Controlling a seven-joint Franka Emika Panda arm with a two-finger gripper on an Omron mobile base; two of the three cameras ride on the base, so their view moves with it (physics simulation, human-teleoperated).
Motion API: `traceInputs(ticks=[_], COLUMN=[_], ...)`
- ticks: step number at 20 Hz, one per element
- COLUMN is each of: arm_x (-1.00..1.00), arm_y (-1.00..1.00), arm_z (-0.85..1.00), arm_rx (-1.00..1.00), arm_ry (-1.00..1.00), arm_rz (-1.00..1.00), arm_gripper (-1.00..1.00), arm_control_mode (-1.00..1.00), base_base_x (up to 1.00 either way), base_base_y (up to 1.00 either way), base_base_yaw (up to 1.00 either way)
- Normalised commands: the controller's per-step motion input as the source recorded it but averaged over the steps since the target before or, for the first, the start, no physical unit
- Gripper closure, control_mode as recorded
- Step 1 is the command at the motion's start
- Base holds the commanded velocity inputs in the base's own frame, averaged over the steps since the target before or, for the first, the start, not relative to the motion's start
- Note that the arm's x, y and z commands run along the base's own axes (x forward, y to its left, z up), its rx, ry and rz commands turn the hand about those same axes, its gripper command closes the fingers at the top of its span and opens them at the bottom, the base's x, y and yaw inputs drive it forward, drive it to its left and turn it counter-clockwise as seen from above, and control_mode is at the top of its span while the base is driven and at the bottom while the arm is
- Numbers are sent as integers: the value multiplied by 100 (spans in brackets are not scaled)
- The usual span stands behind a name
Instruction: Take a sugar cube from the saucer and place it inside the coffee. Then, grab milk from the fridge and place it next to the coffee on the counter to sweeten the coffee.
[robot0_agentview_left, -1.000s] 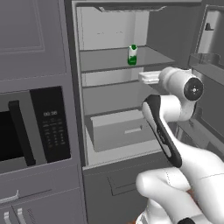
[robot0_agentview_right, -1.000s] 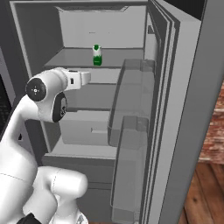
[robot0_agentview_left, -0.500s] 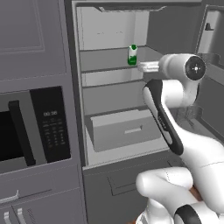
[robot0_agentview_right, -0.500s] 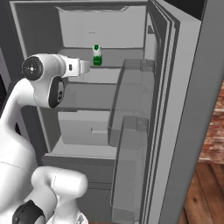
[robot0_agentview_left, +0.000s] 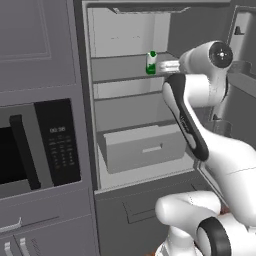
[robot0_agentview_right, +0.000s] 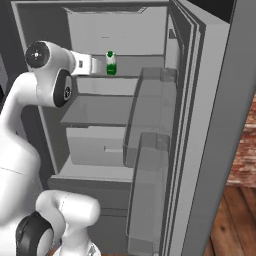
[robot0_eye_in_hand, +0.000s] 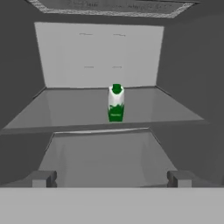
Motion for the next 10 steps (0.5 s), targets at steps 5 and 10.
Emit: traceInputs(ticks=[5, 10], arm_x=[39, 44], arm_y=[0, 0], arm_z=[-9, -5], arm_rx=[0, 0], arm_ry=[1, 0], arm_rz=[0, 0], arm_gripper=[-100, -100], arm_control_mode=[-100, -100], base_base_x=[0, 0], base_base_y=[0, 0], base_base_yaw=[0, 0])
